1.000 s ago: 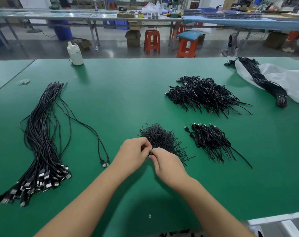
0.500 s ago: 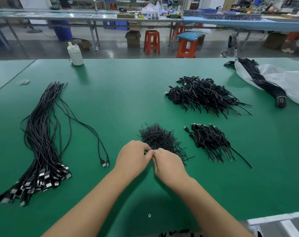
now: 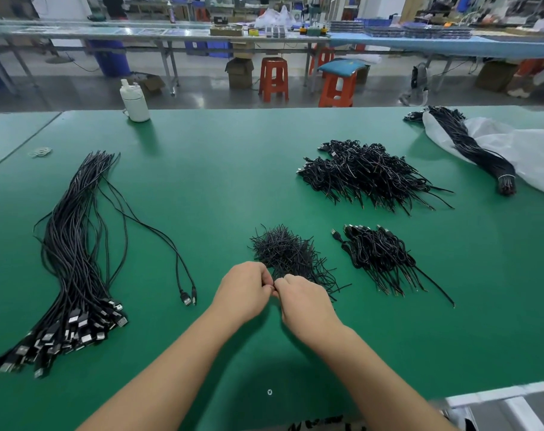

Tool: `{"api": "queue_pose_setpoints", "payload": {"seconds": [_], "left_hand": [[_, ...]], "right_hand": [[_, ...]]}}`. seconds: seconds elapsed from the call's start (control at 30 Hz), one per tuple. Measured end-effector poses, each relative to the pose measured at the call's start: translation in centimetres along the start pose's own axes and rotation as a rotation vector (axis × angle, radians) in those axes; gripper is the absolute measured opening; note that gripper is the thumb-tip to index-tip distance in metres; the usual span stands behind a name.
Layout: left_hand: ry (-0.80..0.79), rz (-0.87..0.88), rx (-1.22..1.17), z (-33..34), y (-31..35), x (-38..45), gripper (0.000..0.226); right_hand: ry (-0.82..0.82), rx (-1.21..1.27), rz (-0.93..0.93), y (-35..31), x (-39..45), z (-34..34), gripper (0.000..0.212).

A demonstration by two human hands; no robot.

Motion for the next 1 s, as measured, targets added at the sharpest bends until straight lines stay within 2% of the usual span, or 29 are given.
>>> {"api": "queue_pose_setpoints", "payload": {"seconds": [0.17,0.23,0.3,0.37,0.43,0.53,0.6,0.73,0.9,1.0], "left_hand": [[-0.080,0.049,0.031,-0.4,0.0,0.0,0.015],[-0.079,0.032,0.060,-0.8,-0.2,0.0,0.011],[-0.042,-0.019,0.048,-1.5,-0.8,0.1,0.010],[-0.007,-0.093,-0.068,-2.3,-1.8,0.3,0.011],[-0.033,-0.179,-0.406,-2.6,-2.9,0.3,0.013],[-0.220,-0.278,-0.975,-2.1,-3.2,-0.3,0.014],[-0.295,-0.303,-1.134,-1.8,-3.0,-0.6,0.017],[-0.306,-0.257,-1.159,-1.8,-3.0,-0.5,0.011],[-0.236,-0.019,-1.007,-2.5,-2.6,-0.6,0.008],[-0.210,0.106,-0.897,-2.7,-2.0,-0.9,0.007]], "right_hand": [[0.023,-0.071,-0.195,0.0,0.0,-0.7,0.016],[0.125,-0.122,-0.243,0.1,0.1,-1.9,0.023],[0.301,-0.147,-0.167,0.8,0.2,-3.3,0.032],[0.519,-0.107,-0.095,1.3,-0.3,-4.9,0.035],[0.622,-0.062,-0.152,1.1,-0.9,-5.4,0.039],[0.520,0.062,-0.304,0.5,-1.0,-5.0,0.045],[0.459,0.184,-0.328,0.3,-0.9,-4.9,0.041],[0.427,0.314,-0.270,0.2,-0.7,-5.3,0.034],[0.321,0.614,-0.103,0.4,-0.1,-5.7,0.007],[0.218,0.793,0.085,1.0,0.2,-4.9,0.019]]}}
Point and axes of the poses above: each hand's wrist, its own x-axis towards the middle knuckle, its own z-axis out of the palm, y = z × x, the point moved 5 cm from there along x, towards the middle knuckle, and after that the axes turned 3 degrees about -x, right-handed, at the moved point
